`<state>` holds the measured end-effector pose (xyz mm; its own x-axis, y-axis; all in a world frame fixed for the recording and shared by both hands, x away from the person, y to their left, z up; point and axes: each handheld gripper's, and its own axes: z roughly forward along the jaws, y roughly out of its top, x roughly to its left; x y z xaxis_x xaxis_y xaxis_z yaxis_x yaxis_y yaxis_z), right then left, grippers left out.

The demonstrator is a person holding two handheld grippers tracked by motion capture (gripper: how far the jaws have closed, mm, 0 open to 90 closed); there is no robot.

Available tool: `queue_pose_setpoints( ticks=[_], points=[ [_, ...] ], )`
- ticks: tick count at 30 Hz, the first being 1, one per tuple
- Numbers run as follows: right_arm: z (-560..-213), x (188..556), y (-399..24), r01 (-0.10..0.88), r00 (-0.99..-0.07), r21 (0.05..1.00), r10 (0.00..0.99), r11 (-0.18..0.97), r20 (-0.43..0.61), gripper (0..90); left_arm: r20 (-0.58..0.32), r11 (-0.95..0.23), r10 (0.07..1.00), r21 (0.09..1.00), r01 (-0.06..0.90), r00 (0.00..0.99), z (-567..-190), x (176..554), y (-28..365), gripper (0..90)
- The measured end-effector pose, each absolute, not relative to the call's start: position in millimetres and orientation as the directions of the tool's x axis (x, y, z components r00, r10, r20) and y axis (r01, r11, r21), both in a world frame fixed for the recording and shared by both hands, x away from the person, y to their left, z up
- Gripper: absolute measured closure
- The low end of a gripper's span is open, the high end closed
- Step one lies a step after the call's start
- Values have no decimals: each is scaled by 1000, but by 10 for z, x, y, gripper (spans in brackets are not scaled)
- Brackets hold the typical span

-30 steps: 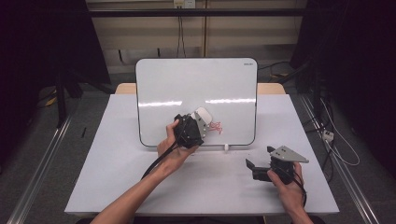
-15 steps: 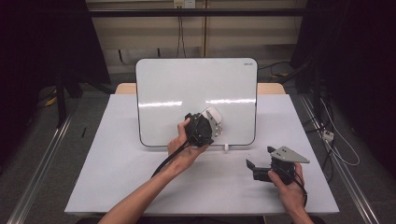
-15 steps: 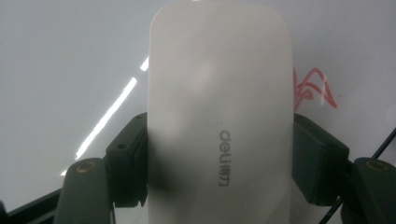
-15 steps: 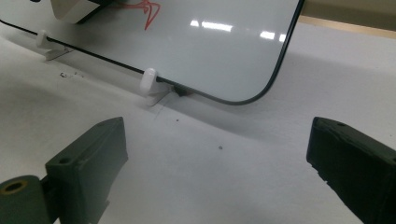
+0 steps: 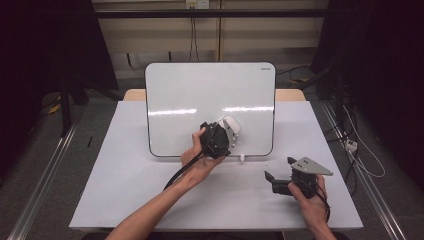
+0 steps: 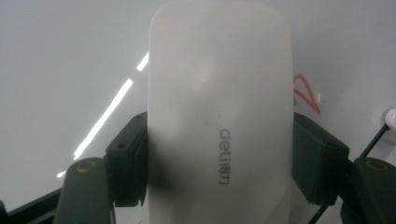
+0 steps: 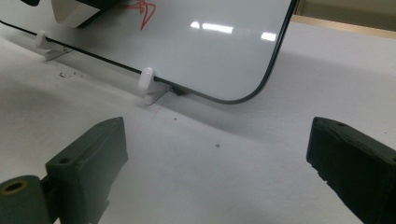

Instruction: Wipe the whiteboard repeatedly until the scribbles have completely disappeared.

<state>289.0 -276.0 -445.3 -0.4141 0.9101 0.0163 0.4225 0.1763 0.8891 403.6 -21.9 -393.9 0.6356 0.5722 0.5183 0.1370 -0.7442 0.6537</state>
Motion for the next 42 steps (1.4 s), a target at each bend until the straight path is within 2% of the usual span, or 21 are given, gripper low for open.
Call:
queue_pose_setpoints(
  ticks=[15, 21, 37, 42],
  points=[
    [-4456, 2887, -2756, 426, -408, 887, 913, 176, 15, 52, 493, -696, 659, 686, 212, 567, -3789, 4204, 556, 311],
    [-4458, 2897, -2722, 426, -415, 885, 910, 186, 8, 52, 508, -704, 654, 680, 204, 561, -3855, 4151, 502, 311],
    [-4453, 2894, -2726, 424, -417, 887, 909, 185, 10, 52, 579, -787, 547, 602, 136, 605, -4083, 3932, 177, 311],
    [-4453, 2894, -2727, 424, -417, 887, 909, 184, 10, 52, 570, -785, 541, 605, 130, 619, -4117, 3909, 156, 311]
  ],
)
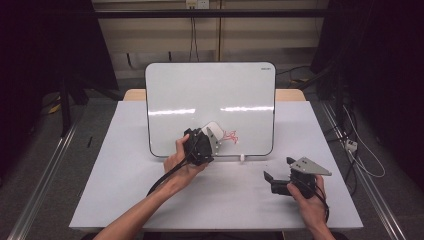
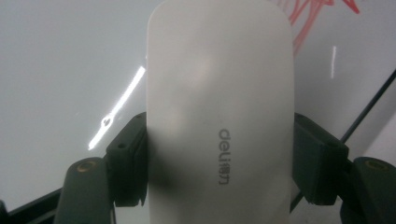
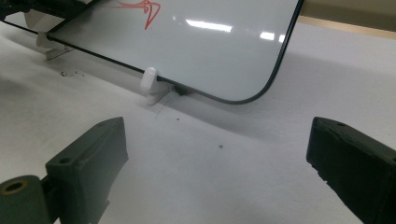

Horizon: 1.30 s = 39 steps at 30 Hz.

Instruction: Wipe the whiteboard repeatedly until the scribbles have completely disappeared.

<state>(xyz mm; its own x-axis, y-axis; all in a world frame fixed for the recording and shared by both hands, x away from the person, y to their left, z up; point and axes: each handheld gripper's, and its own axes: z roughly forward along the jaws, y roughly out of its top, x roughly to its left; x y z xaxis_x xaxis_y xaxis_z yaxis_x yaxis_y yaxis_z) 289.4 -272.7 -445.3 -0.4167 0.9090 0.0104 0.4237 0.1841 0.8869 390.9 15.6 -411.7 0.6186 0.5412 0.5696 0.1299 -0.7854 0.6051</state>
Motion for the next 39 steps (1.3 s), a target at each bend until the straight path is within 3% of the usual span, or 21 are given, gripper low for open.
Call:
queue_pose_setpoints(
  ticks=[11, 39],
  points=[
    [-4458, 2905, -2725, 425, -419, 886, 908, 186, 10, 52, 579, -819, 487, 564, 110, 654, -4133, 3882, 93, 311],
    [-4455, 2899, -2736, 425, -417, 887, 909, 180, 16, 52, 513, -750, 579, 639, 168, 633, -3769, 4201, 29, 311]
  ],
)
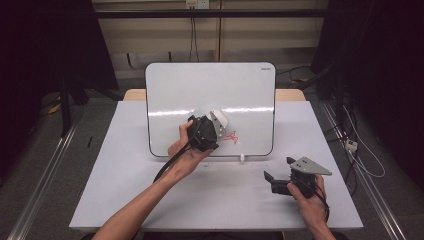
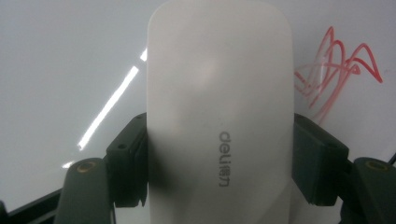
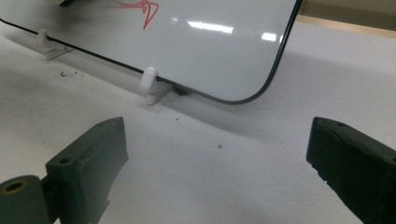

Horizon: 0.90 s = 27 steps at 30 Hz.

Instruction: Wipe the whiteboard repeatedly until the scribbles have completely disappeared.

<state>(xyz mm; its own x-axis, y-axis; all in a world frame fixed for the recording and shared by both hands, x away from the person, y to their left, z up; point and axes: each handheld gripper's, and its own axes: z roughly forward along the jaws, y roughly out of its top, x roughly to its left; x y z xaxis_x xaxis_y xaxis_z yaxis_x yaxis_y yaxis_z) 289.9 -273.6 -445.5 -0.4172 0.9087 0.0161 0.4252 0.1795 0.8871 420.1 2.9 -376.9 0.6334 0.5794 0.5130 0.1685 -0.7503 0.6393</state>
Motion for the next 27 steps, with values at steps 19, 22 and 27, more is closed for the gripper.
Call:
queue_pose_setpoints(
  ticks=[19, 22, 27],
  points=[
    [-4455, 2900, -2732, 423, -419, 887, 908, 183, 12, 52, 564, -786, 526, 608, 110, 636, -3911, 4065, -256, 311],
    [-4454, 2899, -2739, 424, -417, 888, 909, 179, 16, 52, 592, -814, 489, 573, 92, 641, -3957, 4008, -336, 311],
    [-4451, 2894, -2738, 420, -420, 889, 907, 181, 14, 52, 611, -827, 468, 558, 72, 639, -4019, 3952, -410, 311]
  ],
)
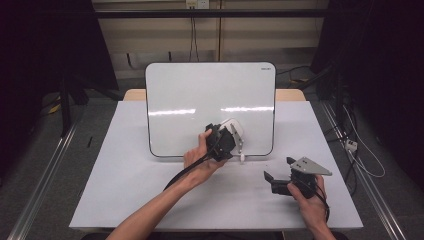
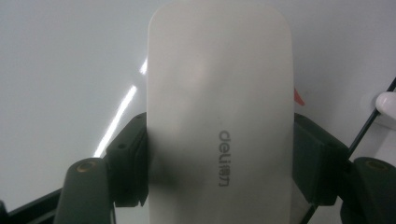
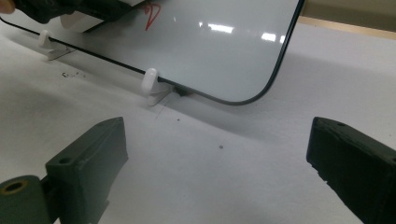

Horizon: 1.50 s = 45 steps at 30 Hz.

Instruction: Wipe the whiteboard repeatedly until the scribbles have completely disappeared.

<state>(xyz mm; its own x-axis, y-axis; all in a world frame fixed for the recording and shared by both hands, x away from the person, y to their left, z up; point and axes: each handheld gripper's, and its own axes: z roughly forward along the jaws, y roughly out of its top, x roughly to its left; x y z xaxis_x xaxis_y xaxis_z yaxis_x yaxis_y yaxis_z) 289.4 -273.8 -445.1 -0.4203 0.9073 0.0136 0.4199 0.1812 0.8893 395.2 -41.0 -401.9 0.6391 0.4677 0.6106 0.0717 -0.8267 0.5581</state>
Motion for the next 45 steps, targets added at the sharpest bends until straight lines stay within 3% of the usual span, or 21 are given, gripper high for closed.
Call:
queue_pose_setpoints(
  ticks=[6, 30, 41, 45],
  points=[
    [-4451, 2895, -2736, 419, -421, 889, 907, 183, 12, 51, 623, -847, 430, 530, 52, 653, -4090, 3878, -476, 311],
    [-4449, 2885, -2758, 420, -417, 891, 909, 175, 18, 52, 546, -782, 499, 618, 79, 673, -3884, 4090, -429, 310],
    [-4449, 2886, -2752, 421, -419, 890, 908, 176, 19, 52, 566, -784, 507, 616, 75, 651, -3861, 4105, -493, 310],
    [-4447, 2883, -2744, 419, -421, 890, 907, 178, 16, 52, 594, -818, 454, 574, 46, 664, -3913, 4046, -578, 310]
  ],
)
